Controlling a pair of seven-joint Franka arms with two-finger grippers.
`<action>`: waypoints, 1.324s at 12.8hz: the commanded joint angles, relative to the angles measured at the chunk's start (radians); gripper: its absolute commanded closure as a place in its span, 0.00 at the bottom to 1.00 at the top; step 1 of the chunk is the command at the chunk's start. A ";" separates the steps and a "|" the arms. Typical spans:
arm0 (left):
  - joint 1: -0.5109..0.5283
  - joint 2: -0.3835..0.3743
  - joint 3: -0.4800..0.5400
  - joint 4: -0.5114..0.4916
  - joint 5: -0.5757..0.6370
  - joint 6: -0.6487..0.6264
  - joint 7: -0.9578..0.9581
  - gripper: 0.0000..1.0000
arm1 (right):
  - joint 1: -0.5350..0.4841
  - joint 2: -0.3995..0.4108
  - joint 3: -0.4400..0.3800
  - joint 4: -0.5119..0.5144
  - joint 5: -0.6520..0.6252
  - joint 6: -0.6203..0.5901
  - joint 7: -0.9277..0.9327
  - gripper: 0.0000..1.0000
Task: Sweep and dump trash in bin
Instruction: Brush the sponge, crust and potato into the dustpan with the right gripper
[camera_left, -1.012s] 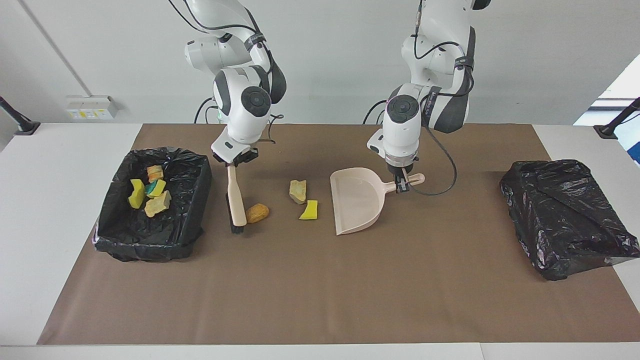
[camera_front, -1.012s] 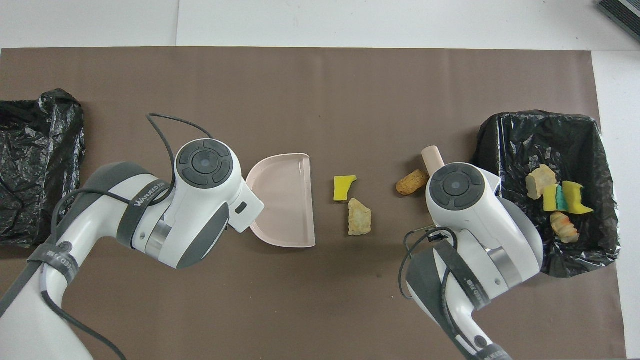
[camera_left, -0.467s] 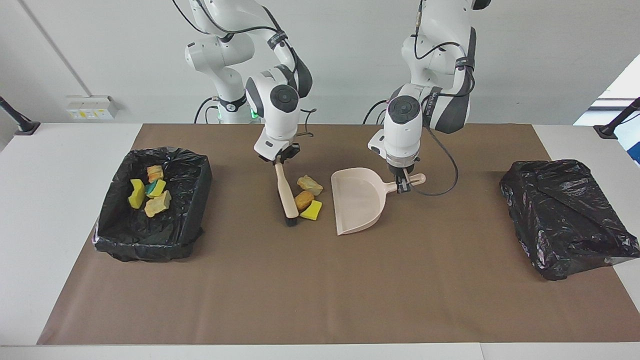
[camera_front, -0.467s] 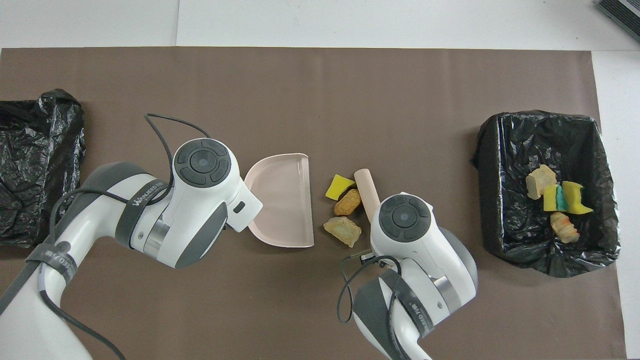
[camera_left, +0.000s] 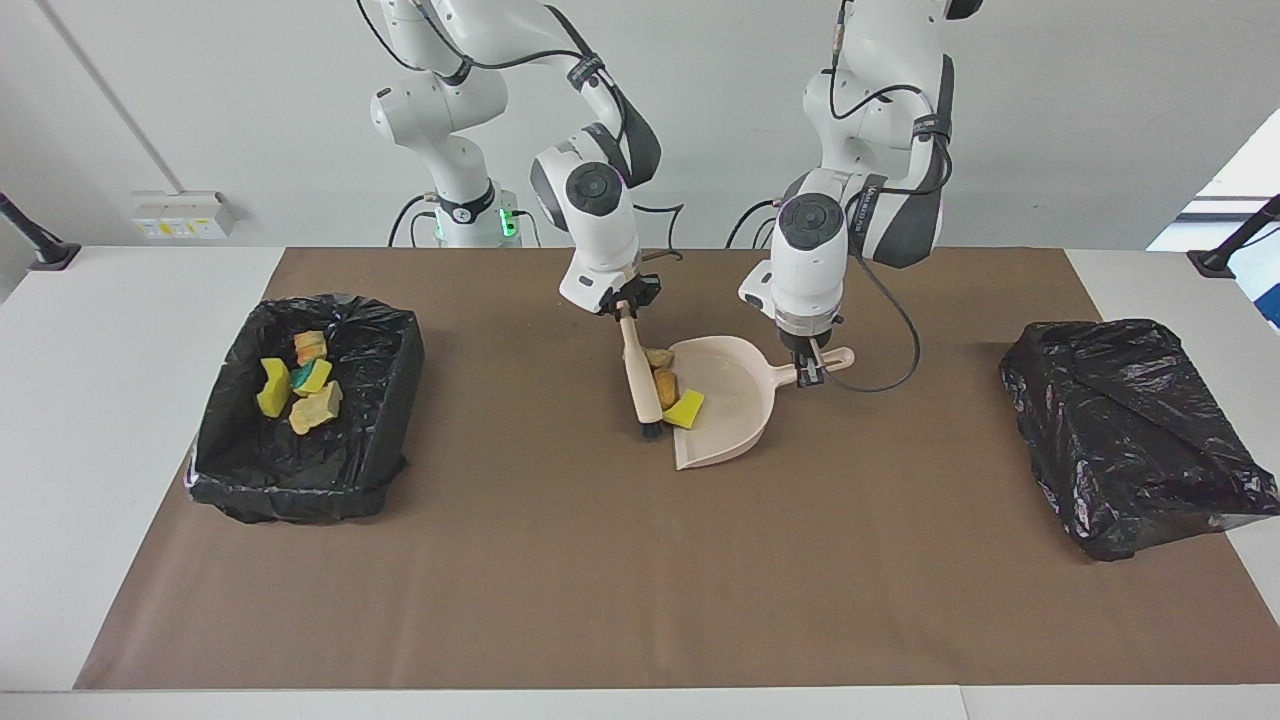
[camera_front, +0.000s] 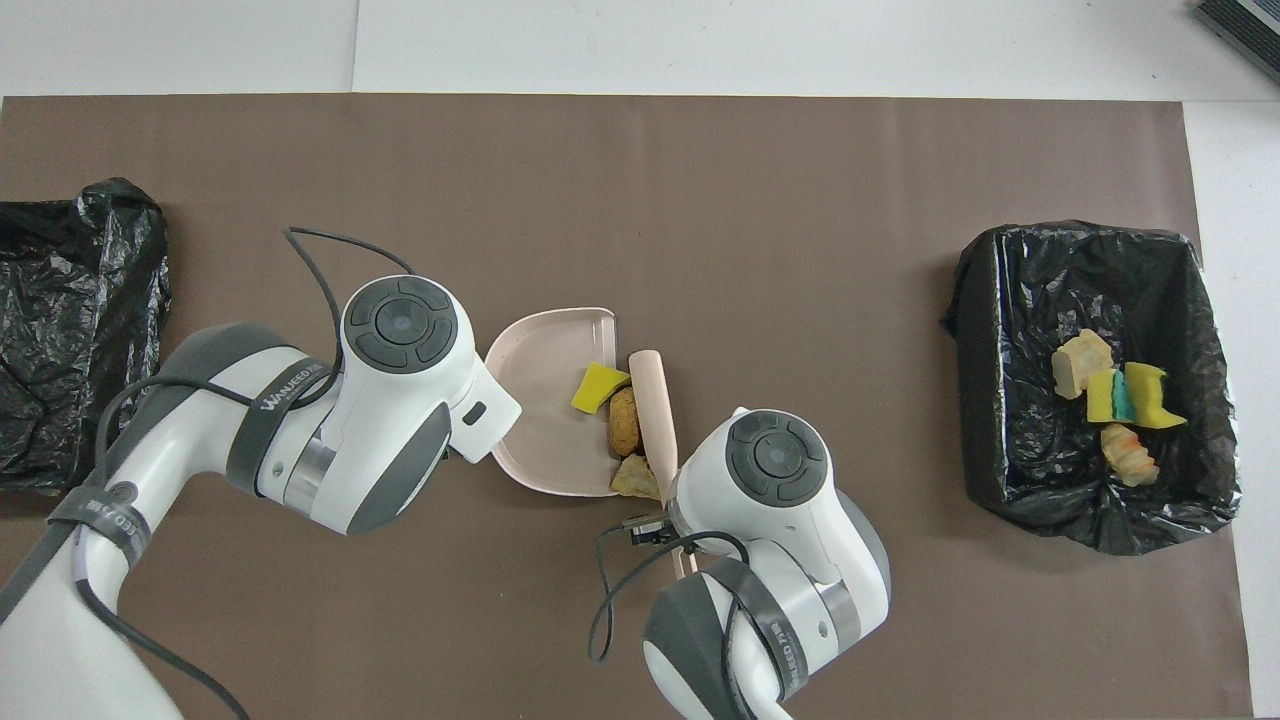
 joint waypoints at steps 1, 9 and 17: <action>-0.002 -0.035 0.002 -0.039 0.023 0.005 -0.018 1.00 | 0.033 0.030 0.006 0.047 0.136 0.025 -0.033 1.00; 0.001 -0.036 0.002 -0.042 0.023 0.006 -0.018 1.00 | 0.015 0.001 -0.004 0.245 0.122 -0.192 0.006 1.00; 0.009 -0.056 0.000 -0.079 0.050 0.014 0.016 1.00 | -0.068 -0.117 -0.012 0.037 -0.136 -0.353 0.031 1.00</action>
